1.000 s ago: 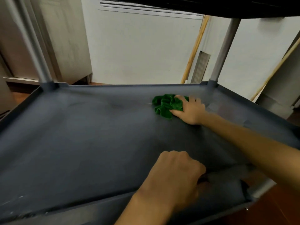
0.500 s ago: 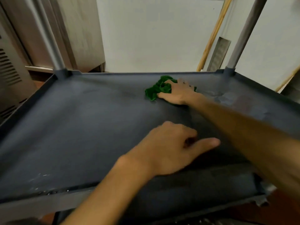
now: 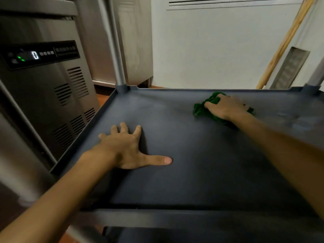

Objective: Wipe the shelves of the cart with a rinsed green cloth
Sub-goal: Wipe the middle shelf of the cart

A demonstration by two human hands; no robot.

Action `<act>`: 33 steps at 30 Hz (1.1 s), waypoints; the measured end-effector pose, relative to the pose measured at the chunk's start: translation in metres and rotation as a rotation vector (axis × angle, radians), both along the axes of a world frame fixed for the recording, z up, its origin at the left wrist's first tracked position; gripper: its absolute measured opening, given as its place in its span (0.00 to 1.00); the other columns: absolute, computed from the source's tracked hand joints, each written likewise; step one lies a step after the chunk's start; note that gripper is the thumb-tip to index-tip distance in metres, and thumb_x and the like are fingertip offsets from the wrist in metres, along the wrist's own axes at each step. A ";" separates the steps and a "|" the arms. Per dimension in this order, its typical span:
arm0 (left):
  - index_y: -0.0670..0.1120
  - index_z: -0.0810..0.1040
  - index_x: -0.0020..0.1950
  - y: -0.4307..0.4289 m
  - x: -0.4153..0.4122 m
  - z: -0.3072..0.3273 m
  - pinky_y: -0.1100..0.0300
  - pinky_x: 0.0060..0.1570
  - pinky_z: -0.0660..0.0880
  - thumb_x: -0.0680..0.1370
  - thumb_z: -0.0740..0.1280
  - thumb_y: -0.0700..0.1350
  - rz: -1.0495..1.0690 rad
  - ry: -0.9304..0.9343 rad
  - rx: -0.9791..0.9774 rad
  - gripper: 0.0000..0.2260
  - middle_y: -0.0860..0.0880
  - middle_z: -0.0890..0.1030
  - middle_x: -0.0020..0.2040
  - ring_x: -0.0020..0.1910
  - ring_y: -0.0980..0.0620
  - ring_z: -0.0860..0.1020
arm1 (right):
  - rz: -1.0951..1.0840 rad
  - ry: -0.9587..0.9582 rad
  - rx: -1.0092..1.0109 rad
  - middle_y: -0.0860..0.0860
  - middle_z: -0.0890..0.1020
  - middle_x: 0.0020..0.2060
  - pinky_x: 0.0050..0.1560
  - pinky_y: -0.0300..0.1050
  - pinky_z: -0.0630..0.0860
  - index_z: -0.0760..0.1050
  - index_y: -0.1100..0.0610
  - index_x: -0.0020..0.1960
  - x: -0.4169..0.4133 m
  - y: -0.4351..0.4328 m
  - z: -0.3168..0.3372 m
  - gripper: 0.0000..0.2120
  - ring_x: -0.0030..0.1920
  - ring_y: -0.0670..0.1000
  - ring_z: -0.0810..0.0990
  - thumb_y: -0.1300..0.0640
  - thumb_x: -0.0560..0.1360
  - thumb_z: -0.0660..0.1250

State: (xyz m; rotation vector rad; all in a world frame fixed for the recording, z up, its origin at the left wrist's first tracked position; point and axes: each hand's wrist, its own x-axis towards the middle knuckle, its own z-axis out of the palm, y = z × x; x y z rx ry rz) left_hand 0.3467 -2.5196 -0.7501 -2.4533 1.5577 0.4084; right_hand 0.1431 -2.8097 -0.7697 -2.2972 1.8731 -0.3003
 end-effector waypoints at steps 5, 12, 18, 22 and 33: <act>0.53 0.38 0.83 0.006 0.000 -0.007 0.31 0.76 0.50 0.53 0.49 0.89 -0.031 -0.020 -0.073 0.67 0.40 0.43 0.83 0.81 0.35 0.45 | 0.079 0.009 -0.021 0.63 0.68 0.70 0.69 0.64 0.64 0.68 0.51 0.71 0.077 0.035 0.007 0.37 0.68 0.70 0.67 0.27 0.72 0.54; 0.53 0.36 0.83 0.001 -0.002 -0.012 0.28 0.73 0.45 0.61 0.55 0.85 -0.031 -0.009 -0.056 0.61 0.38 0.39 0.83 0.81 0.33 0.40 | 0.523 -0.081 -0.035 0.61 0.63 0.75 0.70 0.66 0.58 0.59 0.49 0.78 0.222 0.126 0.006 0.35 0.73 0.68 0.61 0.36 0.76 0.59; 0.52 0.41 0.84 -0.001 0.003 -0.015 0.26 0.72 0.47 0.66 0.55 0.82 -0.052 -0.038 -0.072 0.56 0.40 0.45 0.83 0.80 0.33 0.44 | 0.733 -0.100 -0.055 0.60 0.61 0.77 0.70 0.67 0.59 0.51 0.53 0.81 0.260 0.145 0.006 0.41 0.74 0.68 0.59 0.35 0.77 0.61; 0.54 0.37 0.83 0.001 0.000 -0.014 0.27 0.73 0.48 0.55 0.45 0.86 -0.046 -0.032 -0.082 0.63 0.40 0.43 0.83 0.81 0.34 0.44 | 0.750 -0.076 -0.115 0.60 0.66 0.73 0.67 0.66 0.62 0.62 0.50 0.77 0.249 0.140 0.004 0.33 0.70 0.67 0.64 0.38 0.76 0.62; 0.59 0.38 0.82 -0.001 -0.006 -0.003 0.31 0.75 0.56 0.44 0.45 0.91 0.029 -0.020 -0.010 0.71 0.40 0.46 0.83 0.81 0.36 0.48 | 0.476 0.088 -0.140 0.61 0.71 0.69 0.59 0.56 0.70 0.64 0.45 0.75 0.100 0.052 0.008 0.28 0.65 0.66 0.72 0.36 0.77 0.59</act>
